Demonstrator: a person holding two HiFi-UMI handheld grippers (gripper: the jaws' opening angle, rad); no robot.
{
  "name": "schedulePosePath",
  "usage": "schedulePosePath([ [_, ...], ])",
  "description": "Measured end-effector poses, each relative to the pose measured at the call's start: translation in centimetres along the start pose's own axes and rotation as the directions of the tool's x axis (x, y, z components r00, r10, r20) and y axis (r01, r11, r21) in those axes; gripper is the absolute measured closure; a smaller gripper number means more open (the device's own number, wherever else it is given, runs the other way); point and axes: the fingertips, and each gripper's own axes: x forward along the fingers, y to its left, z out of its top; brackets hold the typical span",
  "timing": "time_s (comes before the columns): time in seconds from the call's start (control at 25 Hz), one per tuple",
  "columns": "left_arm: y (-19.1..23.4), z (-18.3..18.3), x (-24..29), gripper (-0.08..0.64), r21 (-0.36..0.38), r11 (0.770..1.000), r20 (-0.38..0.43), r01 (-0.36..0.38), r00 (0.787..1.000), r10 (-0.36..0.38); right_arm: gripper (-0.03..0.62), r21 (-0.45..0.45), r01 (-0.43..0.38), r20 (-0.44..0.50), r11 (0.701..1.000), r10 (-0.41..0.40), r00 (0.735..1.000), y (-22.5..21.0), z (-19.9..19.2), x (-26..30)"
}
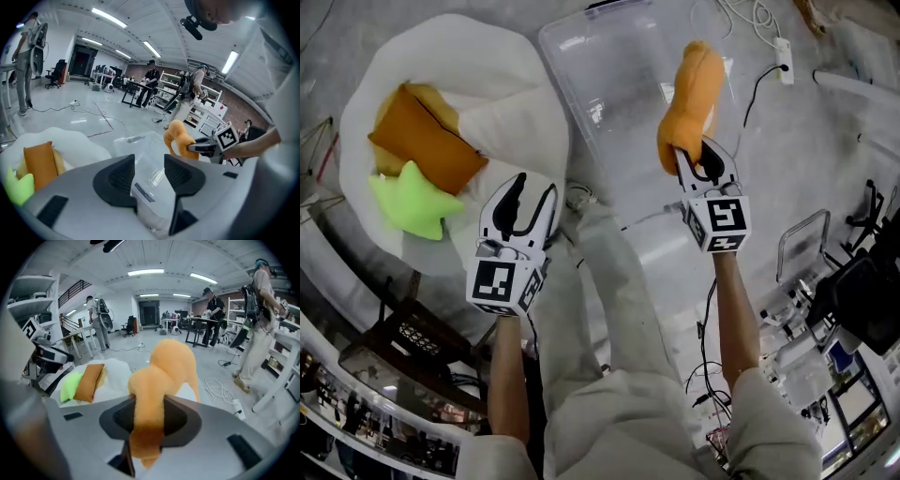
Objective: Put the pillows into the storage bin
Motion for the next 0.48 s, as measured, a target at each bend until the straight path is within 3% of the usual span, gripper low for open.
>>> schedulePosePath([
  [0.2, -1.7, -0.3, 1.9, 0.367, 0.025, 0.999, -0.038, 0.036, 0.999, -0.035, 0.468, 0.063, 0.057, -0.111, 0.996, -0.05, 0.993, -3.2, -6.5, 2.3],
  [0.48, -2.8, -0.5, 2.7, 0.367, 0.038, 0.998, -0.056, 0.052, 0.997, -0.05, 0.465, 0.124, 0.061, -0.263, 0.99, -0.027, 0.964, -3.7, -13.3, 7.1],
])
